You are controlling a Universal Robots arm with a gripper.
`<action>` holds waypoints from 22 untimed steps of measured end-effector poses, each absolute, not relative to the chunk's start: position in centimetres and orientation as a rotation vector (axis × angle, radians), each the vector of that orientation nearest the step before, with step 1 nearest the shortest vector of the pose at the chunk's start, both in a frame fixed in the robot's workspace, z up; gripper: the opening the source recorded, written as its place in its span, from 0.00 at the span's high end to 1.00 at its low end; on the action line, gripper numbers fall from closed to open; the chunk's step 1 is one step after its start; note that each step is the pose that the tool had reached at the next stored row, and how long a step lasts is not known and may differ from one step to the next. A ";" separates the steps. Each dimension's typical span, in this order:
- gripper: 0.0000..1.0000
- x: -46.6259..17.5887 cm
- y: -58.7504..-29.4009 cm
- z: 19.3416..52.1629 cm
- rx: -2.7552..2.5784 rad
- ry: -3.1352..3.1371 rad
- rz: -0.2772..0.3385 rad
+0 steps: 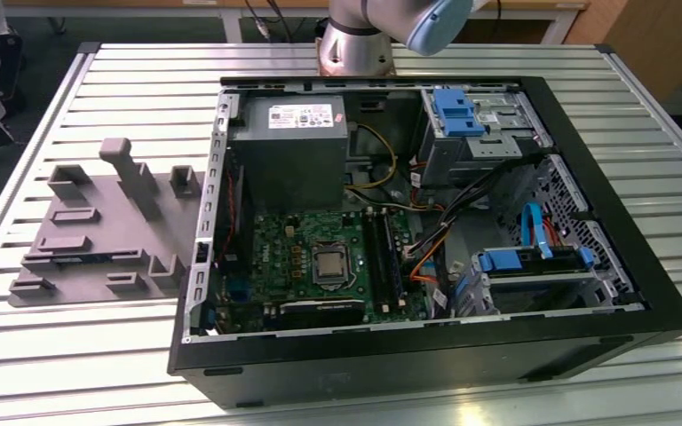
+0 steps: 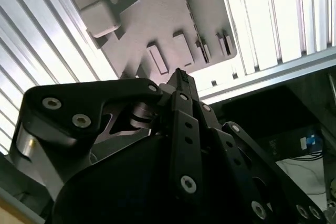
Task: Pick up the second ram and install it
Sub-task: 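Pick up the second ram and move it above second insertion slot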
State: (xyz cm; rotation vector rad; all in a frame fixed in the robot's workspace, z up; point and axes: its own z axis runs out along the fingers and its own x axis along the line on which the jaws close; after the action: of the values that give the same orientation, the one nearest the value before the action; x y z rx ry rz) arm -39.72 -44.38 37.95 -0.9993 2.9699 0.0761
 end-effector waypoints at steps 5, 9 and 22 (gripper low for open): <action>0.89 -39.7 -44.4 37.9 -1.120 2.929 0.076; 0.89 -39.7 -44.4 37.9 -1.218 2.891 0.077; 0.89 -39.7 -44.4 37.9 -1.523 2.749 0.077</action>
State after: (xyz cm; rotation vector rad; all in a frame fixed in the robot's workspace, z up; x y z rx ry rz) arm -39.74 -44.38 37.85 -1.5230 2.7487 0.0770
